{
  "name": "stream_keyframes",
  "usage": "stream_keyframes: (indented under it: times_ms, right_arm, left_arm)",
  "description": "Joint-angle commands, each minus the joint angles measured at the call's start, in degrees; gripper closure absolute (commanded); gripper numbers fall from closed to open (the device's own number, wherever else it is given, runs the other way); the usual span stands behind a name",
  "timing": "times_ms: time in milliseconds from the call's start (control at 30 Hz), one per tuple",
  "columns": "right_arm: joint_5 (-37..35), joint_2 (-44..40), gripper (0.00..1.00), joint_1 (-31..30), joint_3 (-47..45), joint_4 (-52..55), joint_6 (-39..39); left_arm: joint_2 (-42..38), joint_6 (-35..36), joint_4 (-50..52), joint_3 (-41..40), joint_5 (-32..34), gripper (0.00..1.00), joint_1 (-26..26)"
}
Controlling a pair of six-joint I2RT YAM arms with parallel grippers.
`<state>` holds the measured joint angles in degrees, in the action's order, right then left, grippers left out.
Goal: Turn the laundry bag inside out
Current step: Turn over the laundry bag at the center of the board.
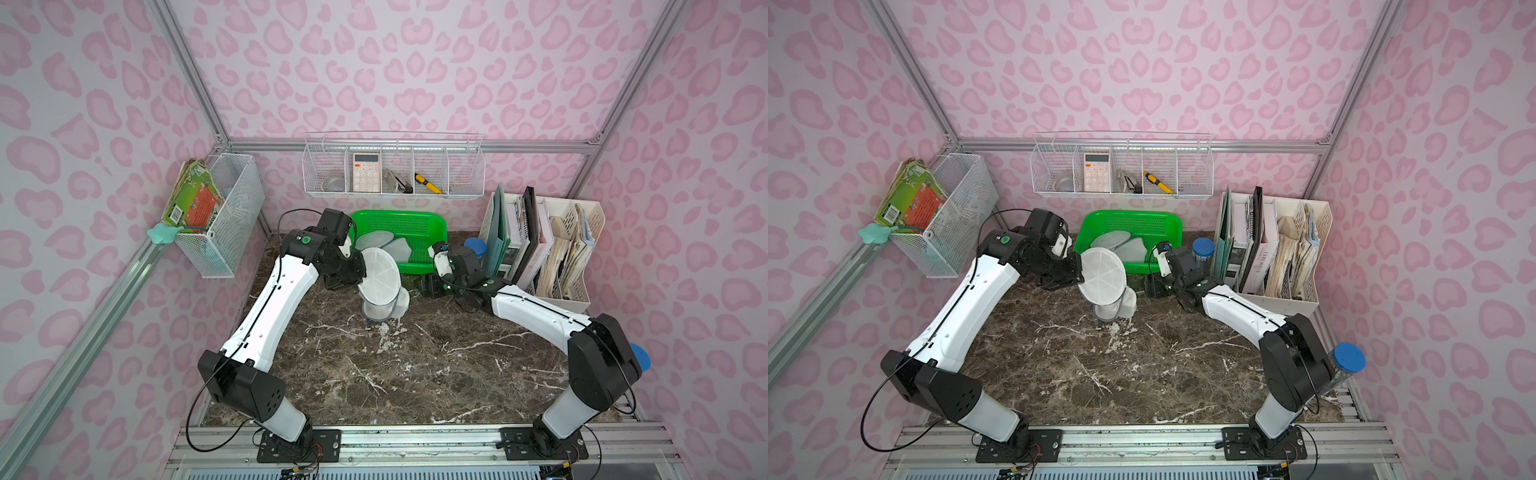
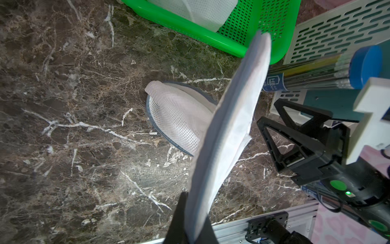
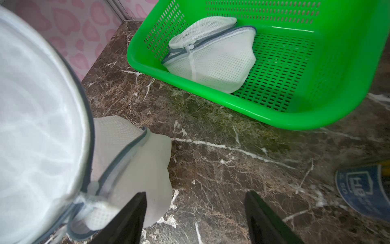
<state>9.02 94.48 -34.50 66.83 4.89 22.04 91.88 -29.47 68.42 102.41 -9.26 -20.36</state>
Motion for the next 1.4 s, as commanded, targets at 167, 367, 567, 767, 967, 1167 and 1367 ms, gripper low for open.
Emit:
stream_keyframes:
  times_ms: [167, 367, 567, 767, 967, 1167, 1367]
  right_arm:
    - [-3.88, -3.21, 0.22, 3.09, -2.73, 2.23, 2.89]
    - [-3.75, -5.06, 0.21, 4.0, -3.7, 3.5, 3.31]
    - [-1.81, -5.81, 0.21, 4.08, -5.9, 2.5, 4.38]
    - [6.08, -3.53, 0.17, 4.35, -5.63, 1.27, 3.88]
    - [17.82, 4.77, 0.14, 4.44, -0.79, -1.97, 6.44]
    - [22.55, 10.95, 0.16, 4.34, 2.94, -2.11, 8.25]
    - [25.74, 16.23, 0.4, 3.53, 6.24, -0.58, 9.24]
  left_arm:
    - [4.53, 10.9, 1.75, 2.31, 10.36, 0.97, -11.74]
    - [5.85, 17.03, 0.0, -0.53, 18.93, 0.92, -19.36]
    - [5.17, 16.64, -2.72, -3.06, 19.18, 0.89, -19.68]
    - [-4.76, 22.55, -13.89, -15.34, 21.04, 0.88, -20.26]
    - [-8.35, 24.34, -19.47, -18.74, 17.2, 0.87, -20.25]
    - [-6.22, 23.07, -16.04, -17.36, 17.44, 0.88, -20.35]
    - [-6.09, 22.62, -16.28, -17.17, 17.33, 0.89, -20.67]
